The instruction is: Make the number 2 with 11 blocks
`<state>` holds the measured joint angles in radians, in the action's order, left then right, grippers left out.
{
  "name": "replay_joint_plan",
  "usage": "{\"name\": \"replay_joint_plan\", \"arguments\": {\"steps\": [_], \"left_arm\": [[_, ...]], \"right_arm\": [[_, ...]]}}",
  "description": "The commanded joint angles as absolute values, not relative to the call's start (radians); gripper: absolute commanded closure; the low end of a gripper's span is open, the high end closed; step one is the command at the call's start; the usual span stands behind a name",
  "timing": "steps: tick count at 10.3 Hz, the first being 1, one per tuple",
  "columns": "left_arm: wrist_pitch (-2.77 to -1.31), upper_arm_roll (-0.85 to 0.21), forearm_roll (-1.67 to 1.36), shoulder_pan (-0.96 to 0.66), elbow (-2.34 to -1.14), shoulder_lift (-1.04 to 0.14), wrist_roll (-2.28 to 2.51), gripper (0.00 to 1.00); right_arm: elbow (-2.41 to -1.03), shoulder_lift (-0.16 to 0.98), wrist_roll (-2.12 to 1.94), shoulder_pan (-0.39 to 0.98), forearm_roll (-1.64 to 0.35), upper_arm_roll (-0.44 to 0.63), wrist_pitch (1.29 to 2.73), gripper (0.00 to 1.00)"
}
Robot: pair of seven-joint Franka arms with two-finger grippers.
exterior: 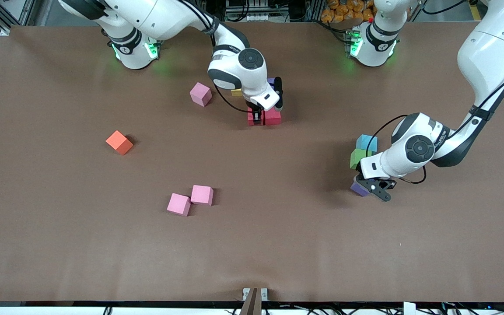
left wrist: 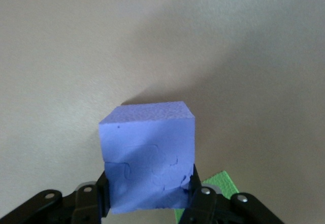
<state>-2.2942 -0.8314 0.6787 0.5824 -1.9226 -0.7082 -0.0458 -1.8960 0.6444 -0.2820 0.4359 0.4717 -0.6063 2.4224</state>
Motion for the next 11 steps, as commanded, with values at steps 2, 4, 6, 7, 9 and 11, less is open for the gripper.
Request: {"name": "replay_joint_plan", "arguments": {"steps": [2,4,6,7,9,11], "left_arm": [[-2.228,-0.828,0.658,0.565,-1.867,-0.677,-0.057,0.7],[-2.175,-0.839,0.647,0.568,-1.83,-0.667,-0.045,0.71],[-2.175,-0.839,0.602,0.568,-1.816,-0.647,-0.02,0.71],[-2.175,-0.839,0.576,0.569,-1.81,-0.632,-0.018,0.71],[-2.163,-0.838,0.543,0.569,-1.807,-0.604,-0.015,0.71],[-2.161,-0.836,0.555,0.572,-1.801,-0.6,0.046,0.72]], "right_arm": [[-1.896,0.653,-0.256,0.448,0.494,-0.601,2.448,0.69],[-1.894,0.653,-0.256,0.451,0.495,-0.601,2.448,0.69],[-1.898,0.653,-0.256,0.451,0.495,-0.601,2.448,0.69],[-1.899,0.653,-0.256,0.451,0.495,-0.601,2.448,0.69],[-1.899,0.653,-0.256,0.451,0.497,-0.601,2.448,0.68],[-1.899,0.653,-0.256,0.451,0.508,-0.601,2.448,0.67]]}}
